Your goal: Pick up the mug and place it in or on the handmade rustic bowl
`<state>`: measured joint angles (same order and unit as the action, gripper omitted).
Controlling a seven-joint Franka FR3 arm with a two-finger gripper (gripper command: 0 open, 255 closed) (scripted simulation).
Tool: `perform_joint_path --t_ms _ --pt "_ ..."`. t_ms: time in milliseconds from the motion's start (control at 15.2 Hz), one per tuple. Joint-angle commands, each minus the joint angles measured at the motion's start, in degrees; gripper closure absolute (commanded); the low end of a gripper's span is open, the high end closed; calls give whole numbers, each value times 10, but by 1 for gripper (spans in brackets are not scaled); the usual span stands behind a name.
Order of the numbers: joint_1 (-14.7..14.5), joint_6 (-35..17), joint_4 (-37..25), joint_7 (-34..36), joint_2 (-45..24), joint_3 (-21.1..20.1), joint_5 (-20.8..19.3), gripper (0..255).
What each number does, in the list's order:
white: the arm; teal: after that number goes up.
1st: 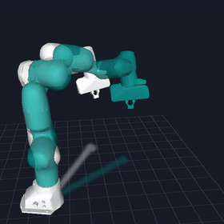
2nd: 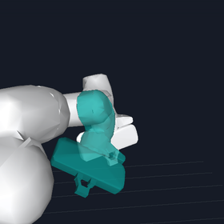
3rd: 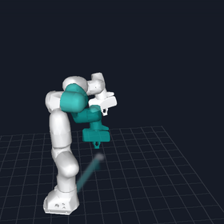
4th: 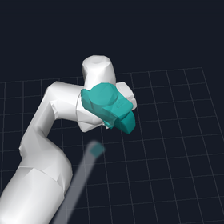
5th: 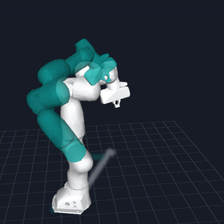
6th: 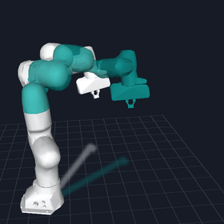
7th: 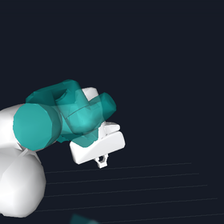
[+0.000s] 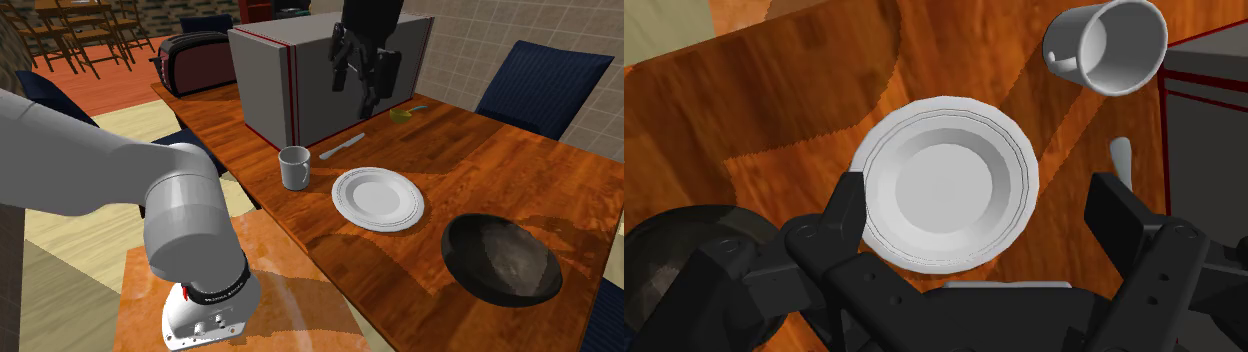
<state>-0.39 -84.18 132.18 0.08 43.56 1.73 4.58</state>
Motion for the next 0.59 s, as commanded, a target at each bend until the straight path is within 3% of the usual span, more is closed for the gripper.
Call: perform_joint_path --t_ms 0,528 --pt "0 0 0 0 0 0 0 0" --pt "-44 -98 119 59 41 -99 44 0"
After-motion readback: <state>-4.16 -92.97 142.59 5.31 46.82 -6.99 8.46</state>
